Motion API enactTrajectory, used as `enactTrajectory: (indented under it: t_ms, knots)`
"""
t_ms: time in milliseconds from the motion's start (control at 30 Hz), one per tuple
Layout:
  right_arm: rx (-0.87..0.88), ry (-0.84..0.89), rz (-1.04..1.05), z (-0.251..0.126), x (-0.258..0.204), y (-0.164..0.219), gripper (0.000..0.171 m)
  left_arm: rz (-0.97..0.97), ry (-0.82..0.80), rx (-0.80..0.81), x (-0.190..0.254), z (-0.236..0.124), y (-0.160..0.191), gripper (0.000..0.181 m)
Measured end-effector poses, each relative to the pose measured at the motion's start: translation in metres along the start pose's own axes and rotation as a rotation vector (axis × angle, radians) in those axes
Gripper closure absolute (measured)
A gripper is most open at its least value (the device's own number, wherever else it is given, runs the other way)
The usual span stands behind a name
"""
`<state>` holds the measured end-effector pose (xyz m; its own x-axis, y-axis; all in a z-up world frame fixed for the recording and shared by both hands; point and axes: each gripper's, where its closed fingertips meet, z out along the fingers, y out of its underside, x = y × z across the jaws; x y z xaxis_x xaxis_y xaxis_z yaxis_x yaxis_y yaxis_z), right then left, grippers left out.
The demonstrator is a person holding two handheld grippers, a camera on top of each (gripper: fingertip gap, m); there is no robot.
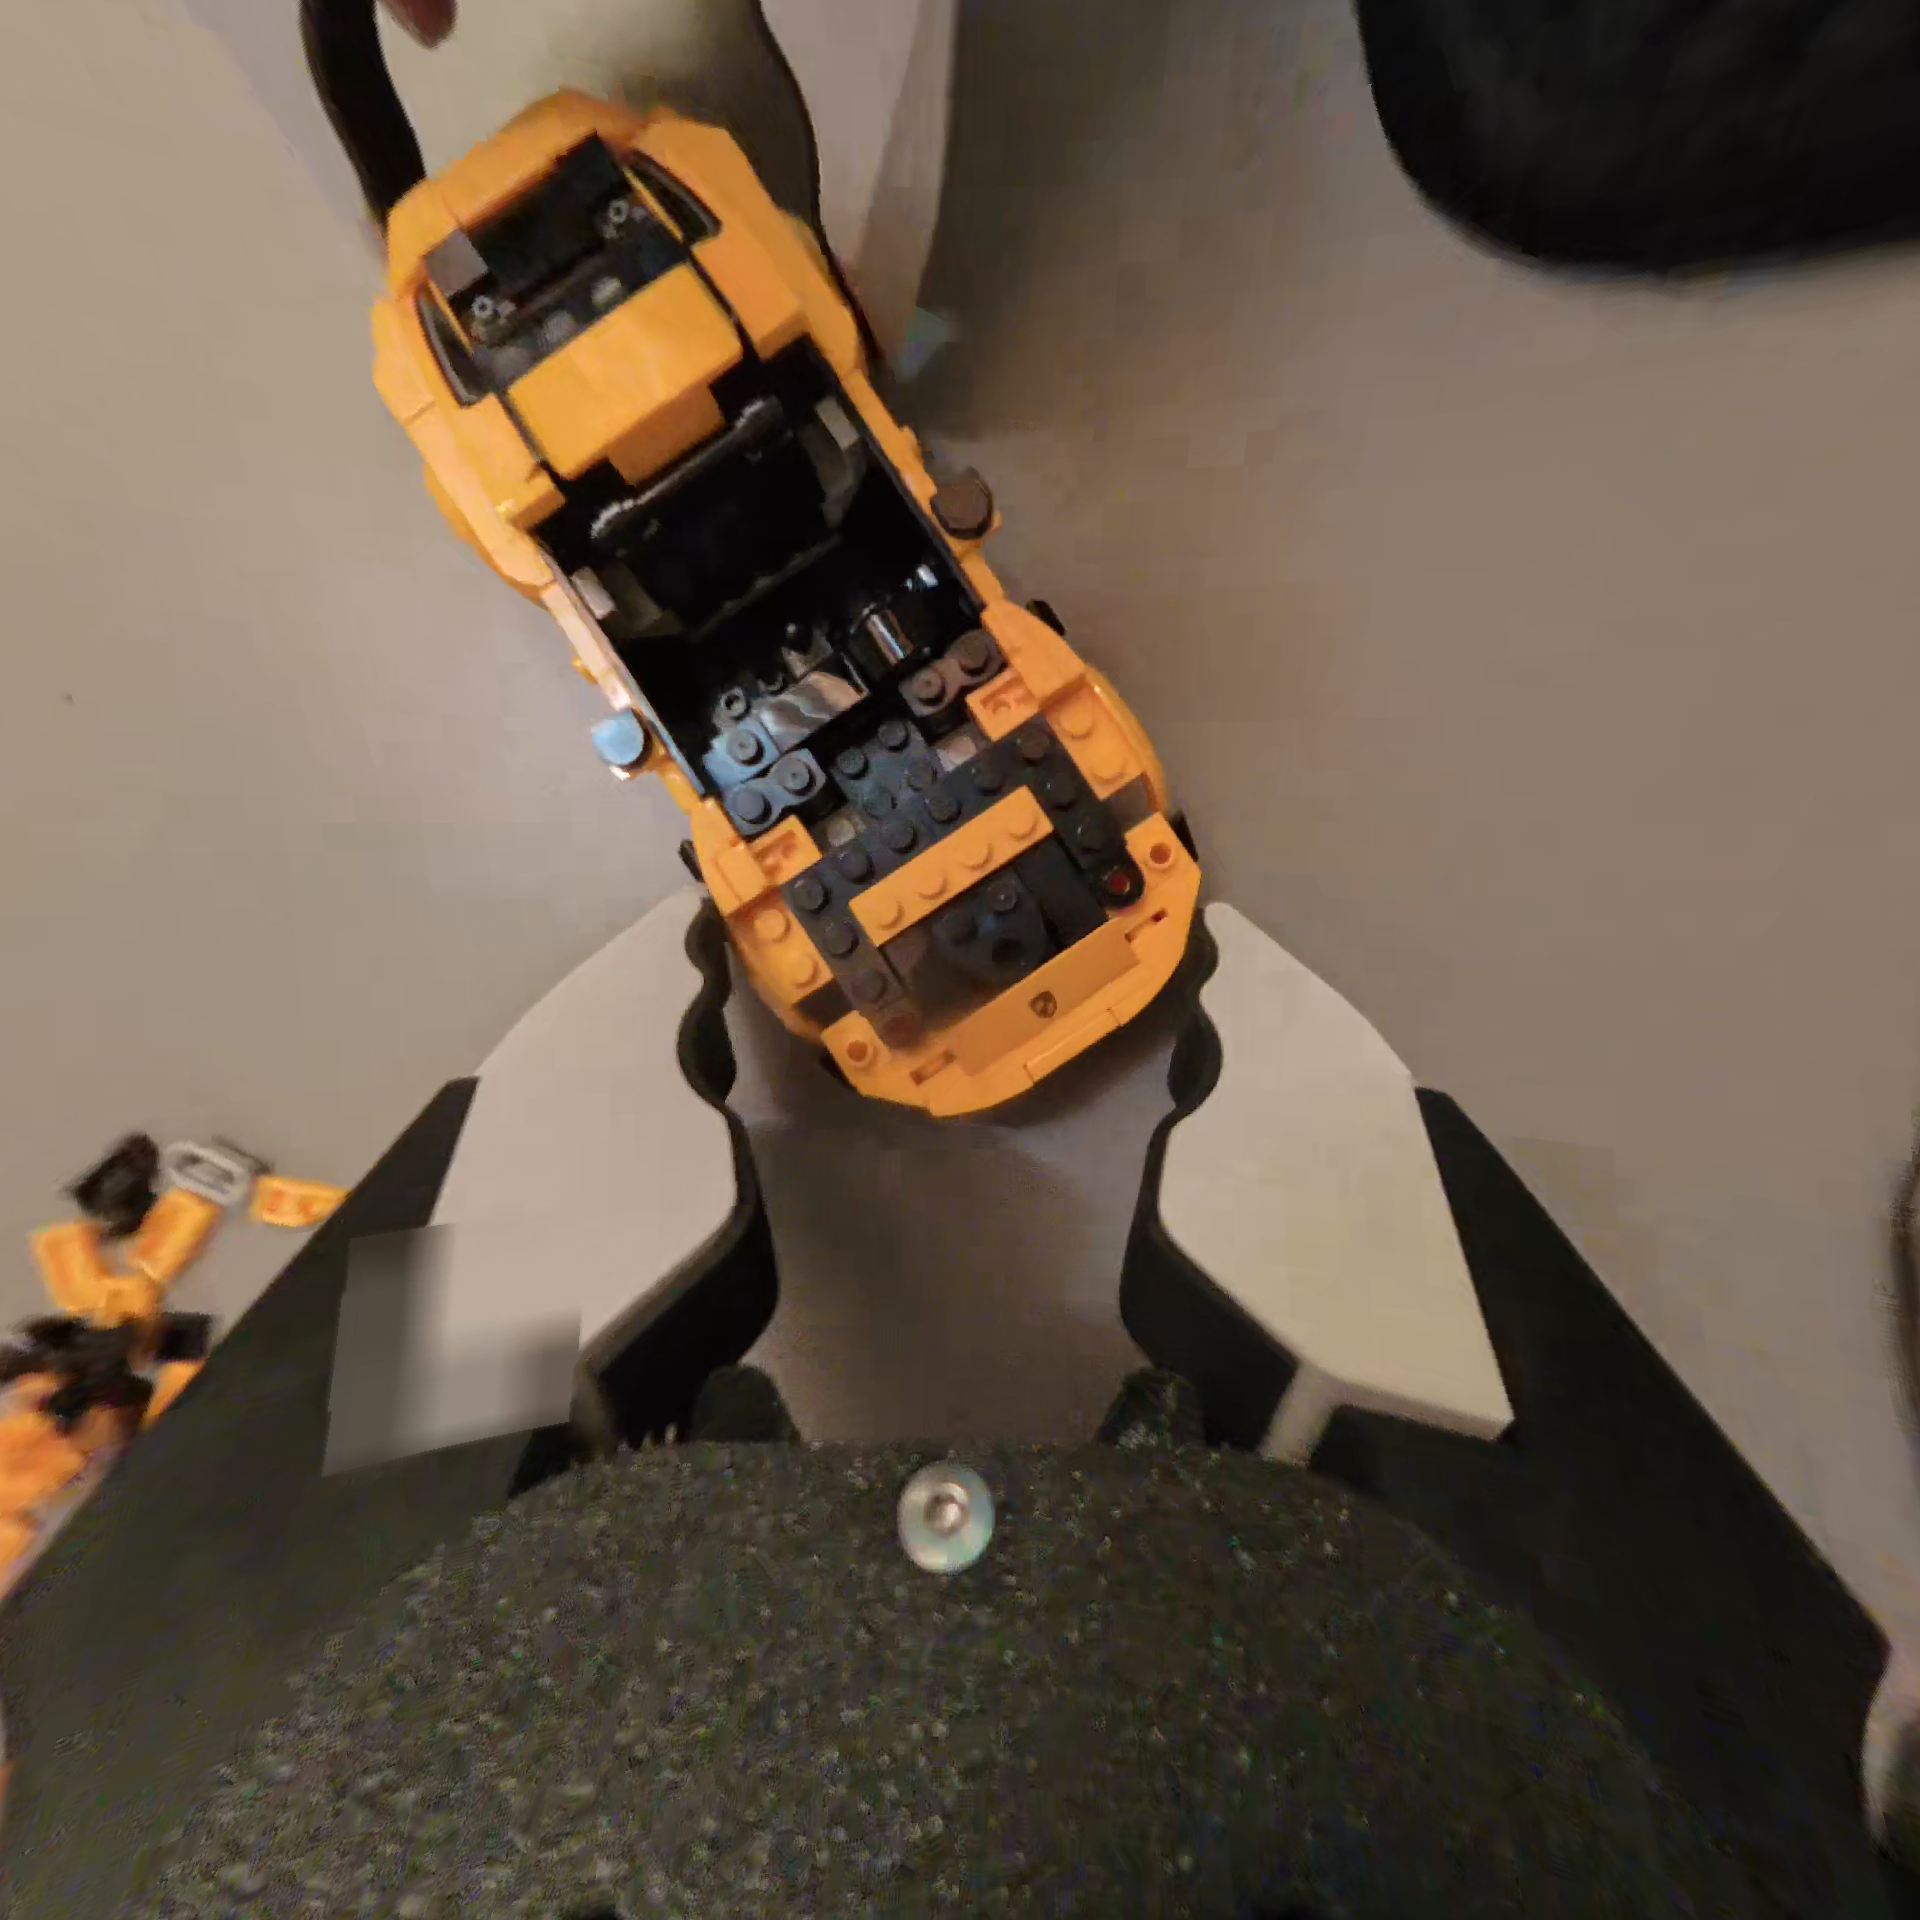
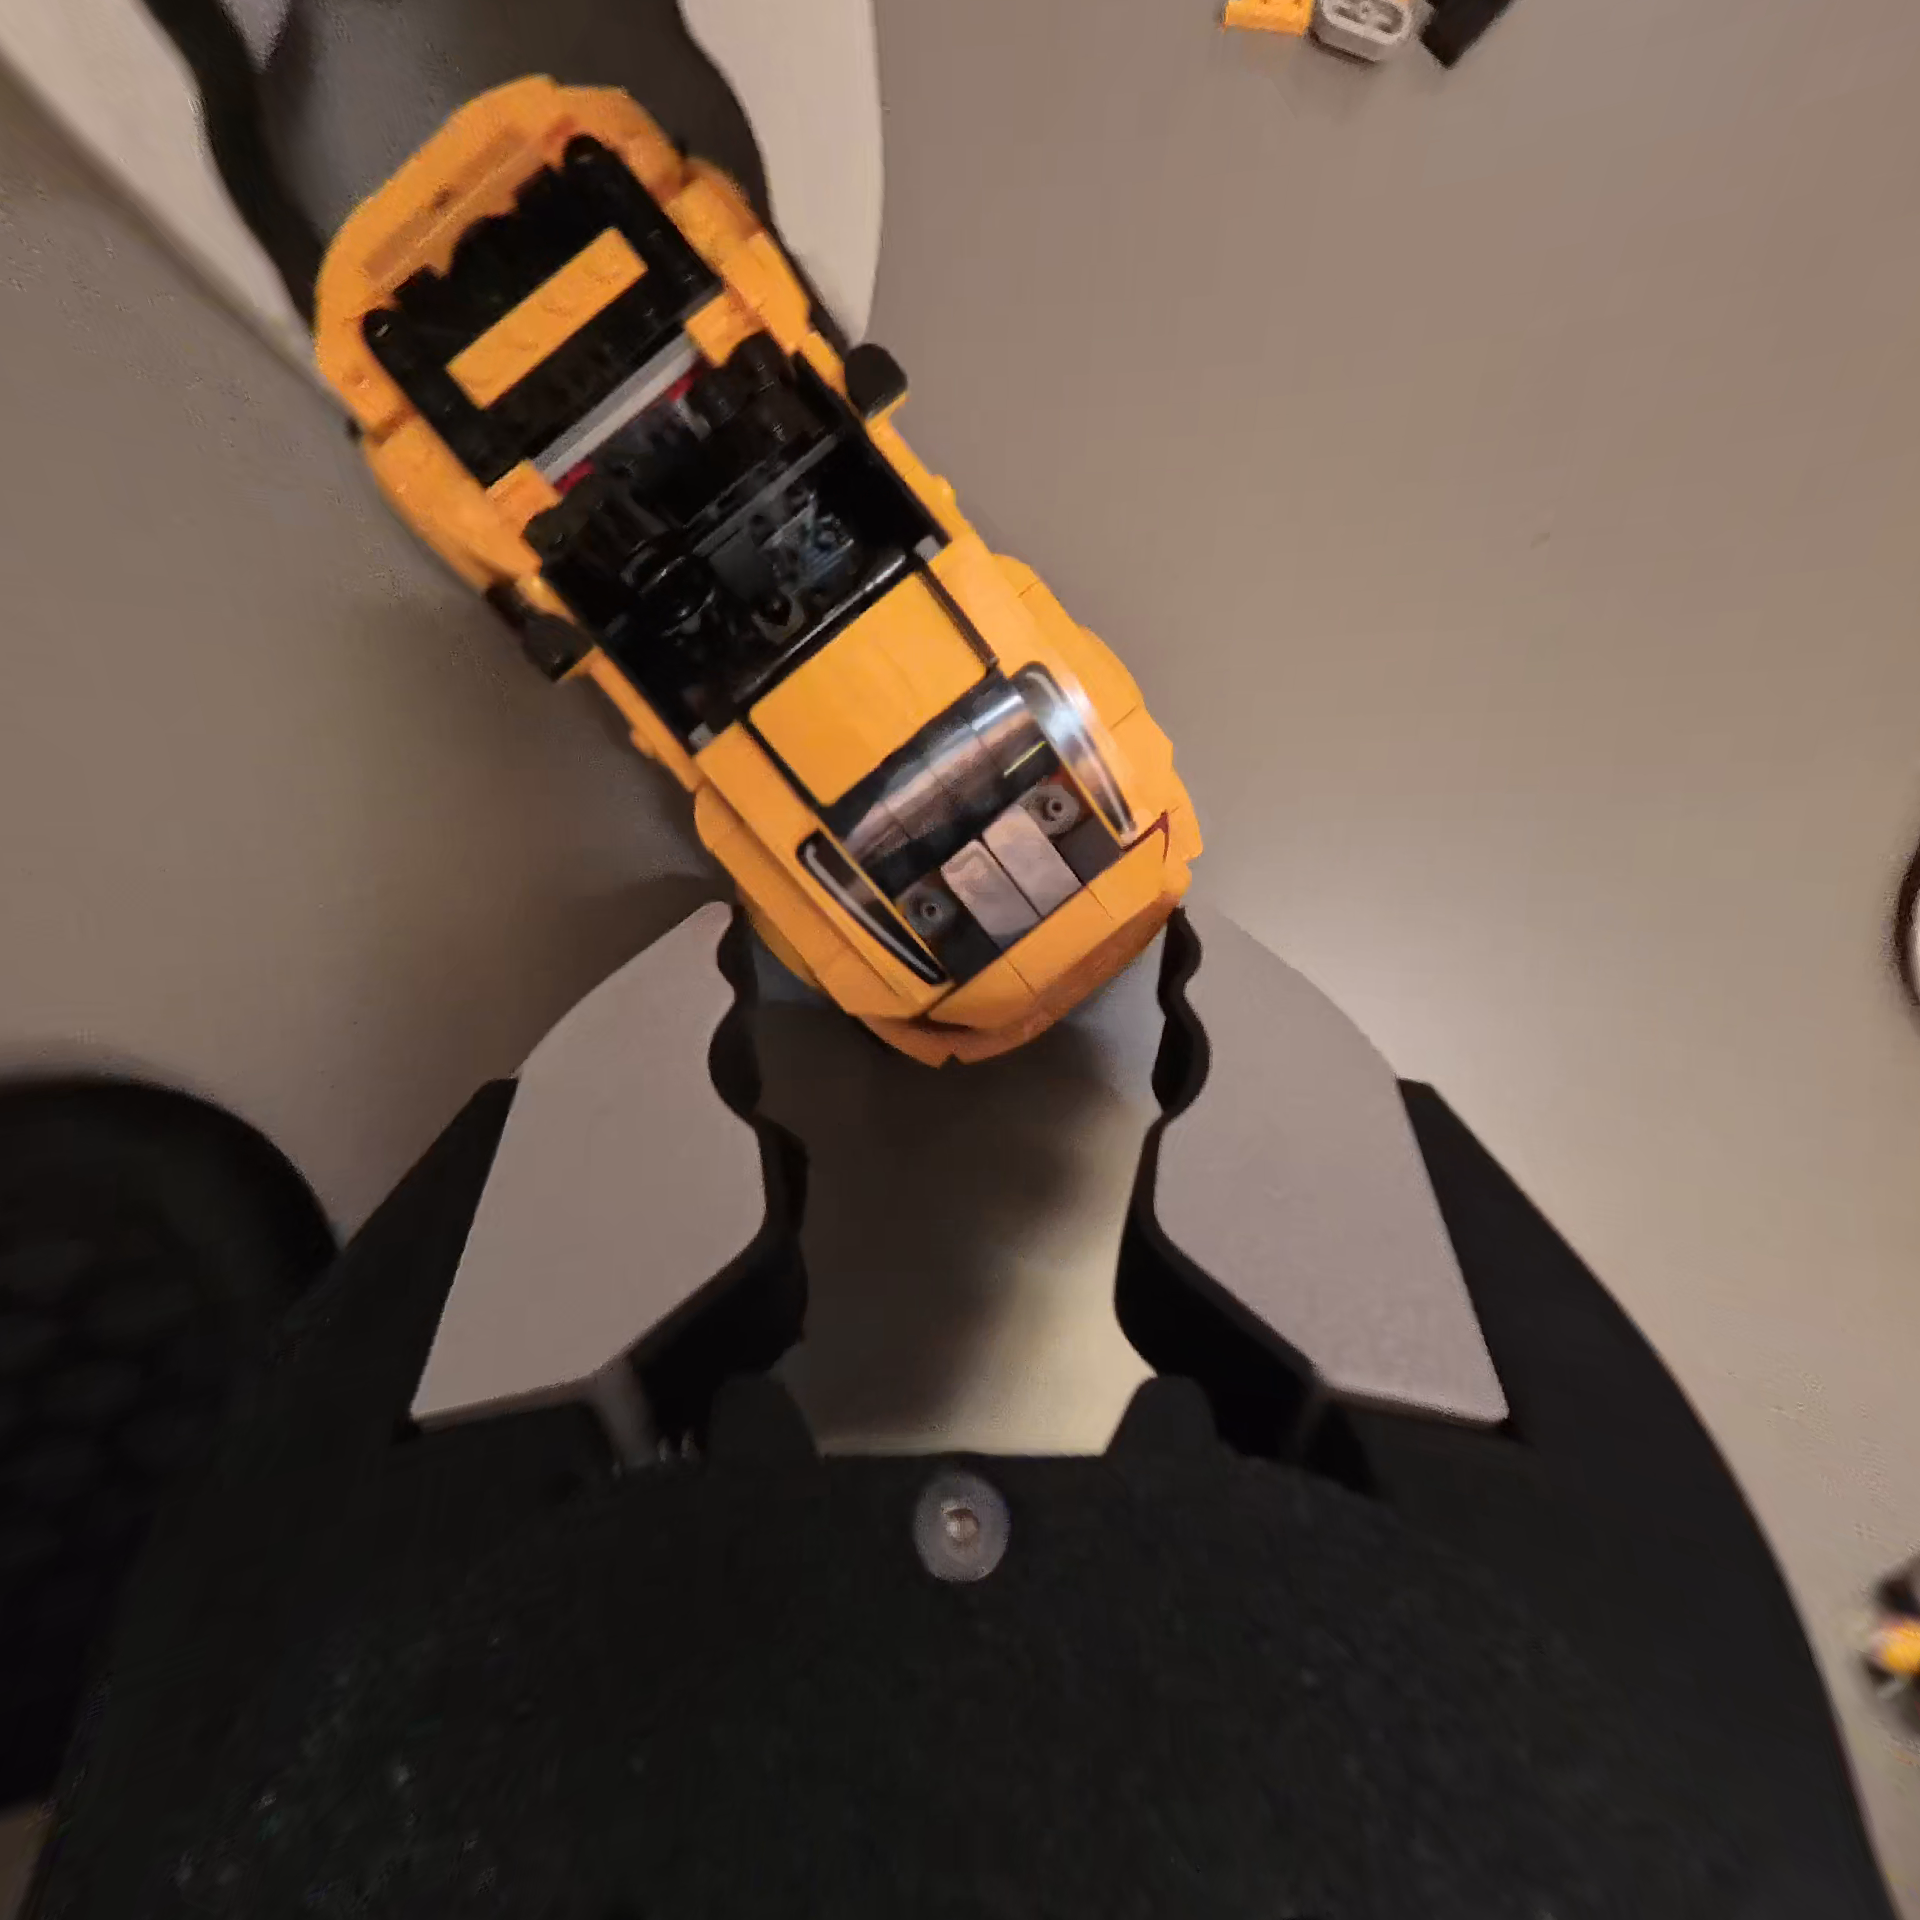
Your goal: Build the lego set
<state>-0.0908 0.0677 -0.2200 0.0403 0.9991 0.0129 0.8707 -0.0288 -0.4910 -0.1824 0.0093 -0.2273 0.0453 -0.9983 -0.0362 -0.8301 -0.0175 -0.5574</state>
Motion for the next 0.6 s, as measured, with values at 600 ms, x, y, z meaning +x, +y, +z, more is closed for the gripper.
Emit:
enactTrajectory:
  t_ms: [600]
  knots:
    - [0.213,0.711,0.082,-0.155,0.117,-0.029,0.112,-0.089,-0.068,0.596,-0.087,-0.084,-0.026,0.123]
